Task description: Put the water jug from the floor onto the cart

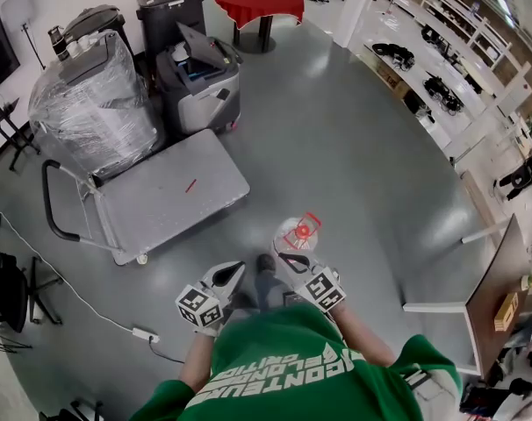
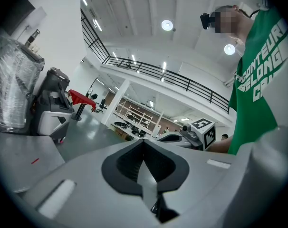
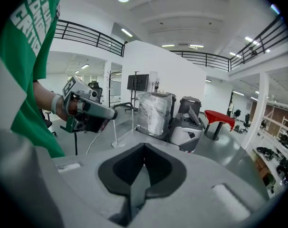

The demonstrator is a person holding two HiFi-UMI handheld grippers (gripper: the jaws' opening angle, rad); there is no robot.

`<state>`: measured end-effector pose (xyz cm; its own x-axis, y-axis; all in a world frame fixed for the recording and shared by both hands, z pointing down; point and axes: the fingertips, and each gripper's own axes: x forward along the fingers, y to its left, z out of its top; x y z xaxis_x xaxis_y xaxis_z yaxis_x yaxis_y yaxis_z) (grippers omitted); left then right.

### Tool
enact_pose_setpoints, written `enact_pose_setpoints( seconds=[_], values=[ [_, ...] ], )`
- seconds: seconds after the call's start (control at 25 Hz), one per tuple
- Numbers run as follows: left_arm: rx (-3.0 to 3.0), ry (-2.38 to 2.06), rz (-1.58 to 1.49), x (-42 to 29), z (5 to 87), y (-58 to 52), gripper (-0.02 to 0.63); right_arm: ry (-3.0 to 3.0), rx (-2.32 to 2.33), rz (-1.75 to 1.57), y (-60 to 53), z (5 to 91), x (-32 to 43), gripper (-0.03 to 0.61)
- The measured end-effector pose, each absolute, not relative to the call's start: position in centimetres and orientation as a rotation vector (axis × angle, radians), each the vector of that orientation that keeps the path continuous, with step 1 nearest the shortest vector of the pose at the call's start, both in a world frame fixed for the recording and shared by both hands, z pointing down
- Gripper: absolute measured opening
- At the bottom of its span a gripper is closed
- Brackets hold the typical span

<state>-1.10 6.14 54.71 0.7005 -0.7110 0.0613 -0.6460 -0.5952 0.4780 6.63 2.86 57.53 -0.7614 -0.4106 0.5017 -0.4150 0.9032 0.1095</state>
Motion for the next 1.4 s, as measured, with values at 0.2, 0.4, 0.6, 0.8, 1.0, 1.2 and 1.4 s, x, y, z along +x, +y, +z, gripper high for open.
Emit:
enact_pose_setpoints(
  seconds=[0.2,0.4,0.6,0.8,1.0,1.2,1.4],
  values=[
    [2.428,-1.064,-0.178,-2.0,54.6,5.0,0.009,-2.550,0.574,0.003,0.9,57.4,5.3,-0.008],
    [2.419,-1.085,-0.161,-3.0,54.7,3.8,0.009,-2.562,0.560,-0.001,-0.5,57.5,4.3,-0.008],
    [2.426,-1.076,-0.151,-3.1,54.4,2.4,0.009,-2.559,0.562,0.024,-1.8,58.0,4.2,-0.008],
    [2.440,-1.036,-0.125,-2.3,54.3,1.5,0.009,-2.559,0.580,0.037,-3.1,58.1,4.3,-0.008],
    [2.442,-1.009,-0.090,-1.6,54.9,0.5,0.009,-2.556,0.603,0.072,-4.2,58.8,4.9,-0.008],
    [2.431,-0.990,-0.070,-1.5,55.4,-0.5,0.009,-2.550,0.620,0.102,-5.3,59.4,5.3,-0.008],
    [2.422,-0.966,-0.050,-0.8,55.7,-1.1,0.009,-2.540,0.632,0.137,-5.9,60.0,6.0,-0.008]
  ],
)
